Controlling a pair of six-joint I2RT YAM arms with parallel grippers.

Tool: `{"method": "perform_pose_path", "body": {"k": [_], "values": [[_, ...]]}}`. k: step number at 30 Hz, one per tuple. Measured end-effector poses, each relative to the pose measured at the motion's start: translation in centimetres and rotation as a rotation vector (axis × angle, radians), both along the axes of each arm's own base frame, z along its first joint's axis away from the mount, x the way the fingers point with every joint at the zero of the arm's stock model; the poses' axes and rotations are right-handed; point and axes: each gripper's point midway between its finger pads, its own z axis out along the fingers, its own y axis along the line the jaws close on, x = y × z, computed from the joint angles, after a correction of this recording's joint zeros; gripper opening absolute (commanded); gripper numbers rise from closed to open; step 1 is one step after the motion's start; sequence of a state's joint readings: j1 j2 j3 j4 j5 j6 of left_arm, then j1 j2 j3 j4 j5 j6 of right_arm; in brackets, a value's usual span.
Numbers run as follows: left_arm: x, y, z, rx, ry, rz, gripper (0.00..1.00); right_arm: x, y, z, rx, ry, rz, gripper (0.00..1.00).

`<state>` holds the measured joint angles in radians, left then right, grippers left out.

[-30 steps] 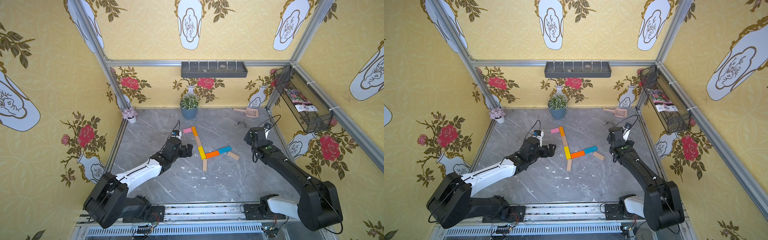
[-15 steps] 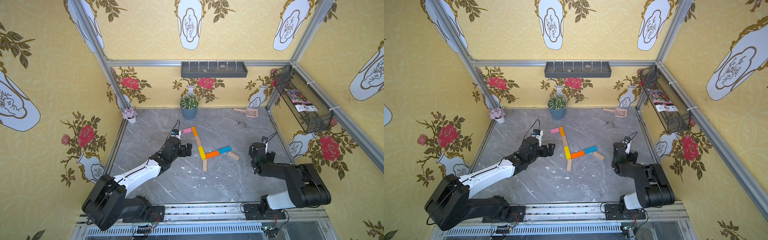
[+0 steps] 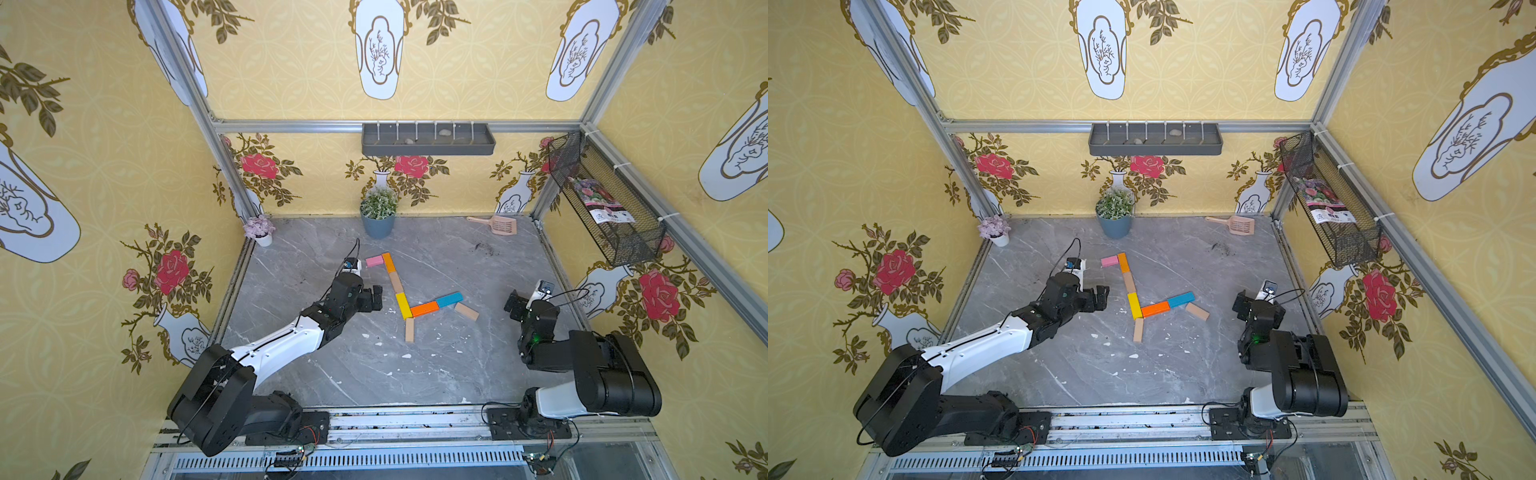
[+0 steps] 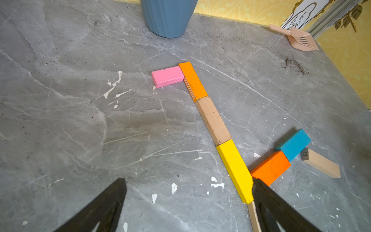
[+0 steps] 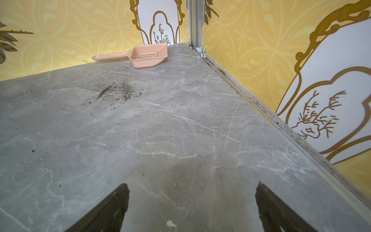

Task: Assemble a giraffe with building blocks
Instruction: Reset both arms

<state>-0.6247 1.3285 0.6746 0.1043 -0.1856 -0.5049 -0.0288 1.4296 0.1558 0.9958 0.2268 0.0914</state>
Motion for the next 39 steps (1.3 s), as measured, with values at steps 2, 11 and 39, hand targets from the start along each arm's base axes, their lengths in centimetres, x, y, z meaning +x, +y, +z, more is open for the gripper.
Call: {"method": "perform_pose_path", "body": {"k": [2,11,39], "values": [[0.0,0.2,-0.2,0.008,-0.003,0.007,0.99,0.3,0.4,0.4,0.012,-0.022,0.018,0.97],[0.7,2.7,0.7,0.165,-0.096,0.061,0.99,0.4,0.6,0.5,0.02,-0.028,0.029,0.97],[-2.5,23.0,0.2,0.476,-0.418,0.544,0.99,0.4,1.0,0.5,0.017,-0.028,0.04,0.97]]}}
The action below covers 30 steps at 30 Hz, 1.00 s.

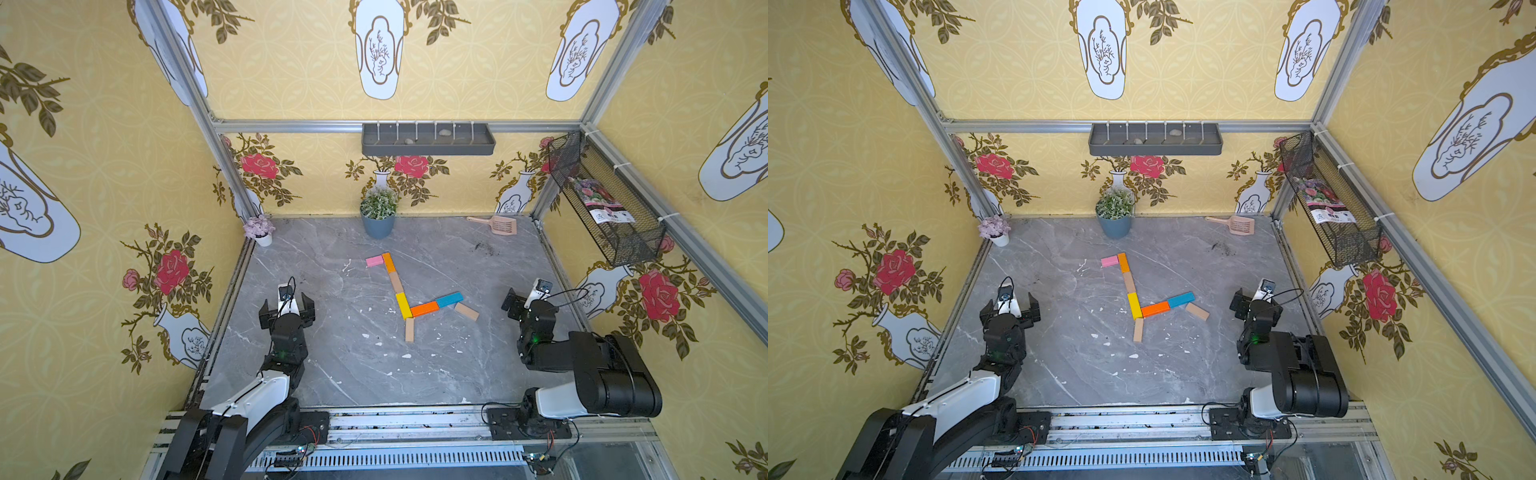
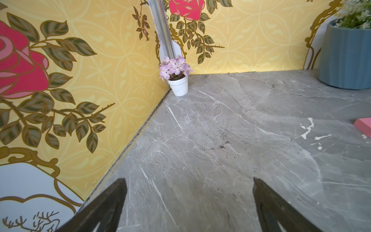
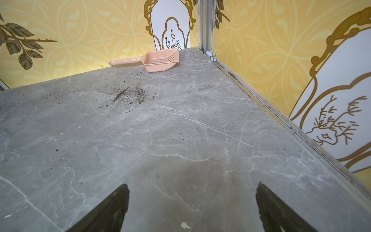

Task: Assemble a giraffe with building blocks
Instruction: Reset both arms

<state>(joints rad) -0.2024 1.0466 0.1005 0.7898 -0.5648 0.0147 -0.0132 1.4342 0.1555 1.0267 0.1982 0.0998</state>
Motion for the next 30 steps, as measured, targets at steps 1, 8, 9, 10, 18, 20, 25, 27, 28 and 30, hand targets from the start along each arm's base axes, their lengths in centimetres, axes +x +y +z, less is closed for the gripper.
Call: {"method": "perform_pose_path", "body": {"k": [1,8,9,10,18,20,25,27,28,30], "values": [[0.3,-0.1,-0.1,0.0,0.005,0.0,0.99,0.0,0.0,0.0,0.0,0.0,0.0,0.97],[2.4,-0.8,0.2,-0.006,-0.009,-0.032,0.99,0.0,0.1,0.0,0.0,0.0,0.002,0.98],[2.5,-0.8,0.1,-0.003,-0.011,-0.038,0.99,0.0,0.1,0.0,0.0,0.0,0.002,0.98],[2.5,-0.7,-0.1,-0.005,-0.011,-0.038,0.99,0.0,0.1,0.0,0.0,0.0,0.002,0.98],[3.0,-0.4,-2.2,-0.013,0.015,-0.072,0.99,0.0,0.1,0.0,0.0,0.0,0.001,0.98],[3.4,0.9,-1.7,-0.044,-0.011,-0.047,0.99,0.0,0.1,0.0,0.0,0.0,0.001,0.98],[6.3,2.6,-0.7,-0.12,-0.017,-0.024,0.99,0.0,0.0,0.0,-0.001,-0.001,0.001,0.98],[6.2,3.1,-0.9,-0.146,-0.01,-0.006,0.99,0.0,0.1,0.0,-0.001,0.0,0.001,0.97],[6.3,2.8,-1.3,-0.152,0.006,-0.023,0.99,0.0,0.1,0.0,-0.001,0.0,0.001,0.98],[6.2,2.1,-2.1,-0.166,0.045,-0.062,0.99,0.0,0.1,0.0,-0.001,0.0,0.001,0.98]]}}
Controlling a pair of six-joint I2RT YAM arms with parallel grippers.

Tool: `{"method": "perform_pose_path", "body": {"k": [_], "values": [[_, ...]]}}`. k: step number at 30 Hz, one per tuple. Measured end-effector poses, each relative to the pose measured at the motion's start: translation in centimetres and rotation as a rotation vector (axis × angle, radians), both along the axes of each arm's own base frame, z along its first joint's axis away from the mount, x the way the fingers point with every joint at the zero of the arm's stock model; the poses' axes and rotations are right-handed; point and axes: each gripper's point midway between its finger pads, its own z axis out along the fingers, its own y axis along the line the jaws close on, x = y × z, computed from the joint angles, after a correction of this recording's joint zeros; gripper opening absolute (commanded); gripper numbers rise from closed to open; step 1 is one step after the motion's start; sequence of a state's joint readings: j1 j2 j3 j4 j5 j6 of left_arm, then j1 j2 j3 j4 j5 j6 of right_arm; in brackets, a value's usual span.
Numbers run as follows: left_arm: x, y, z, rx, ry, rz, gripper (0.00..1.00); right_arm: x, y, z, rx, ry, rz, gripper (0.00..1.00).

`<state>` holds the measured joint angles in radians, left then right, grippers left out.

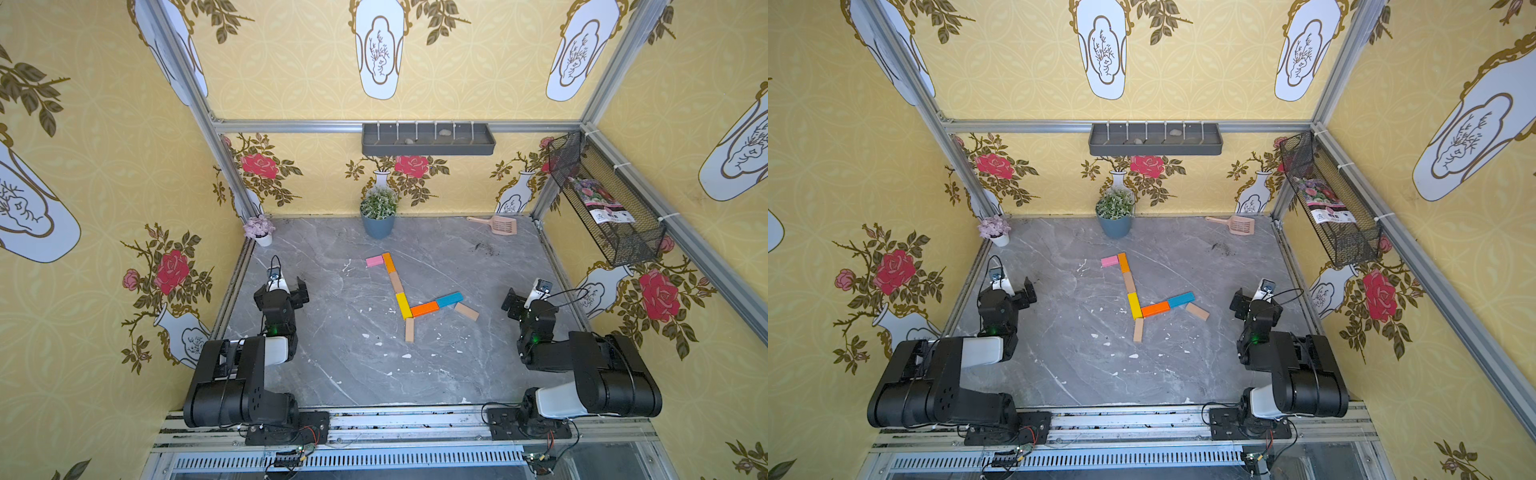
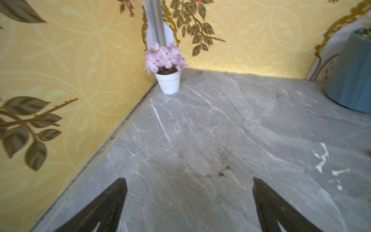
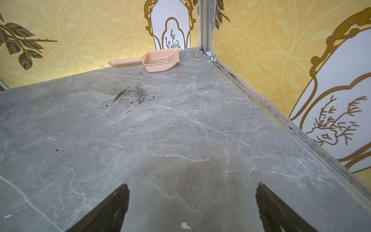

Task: Assemble a giraffe with building blocks
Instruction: Reset both arms

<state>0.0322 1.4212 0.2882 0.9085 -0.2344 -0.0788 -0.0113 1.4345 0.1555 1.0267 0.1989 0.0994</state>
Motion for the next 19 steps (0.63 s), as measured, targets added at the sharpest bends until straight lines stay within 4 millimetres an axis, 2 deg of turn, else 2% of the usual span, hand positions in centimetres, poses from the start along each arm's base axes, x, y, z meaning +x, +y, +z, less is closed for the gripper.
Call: {"method": "perform_pose_path", "body": {"k": [9,19], "values": [[0.2,-1.2,-0.6,-0.025,0.028,-0.077,0.99,0.0,0.0,0.0,0.0,0.0,-0.001,0.97],[0.1,-1.4,-1.1,-0.031,0.049,-0.096,0.99,0.0,-0.1,0.0,0.0,0.0,-0.001,0.98]]}}
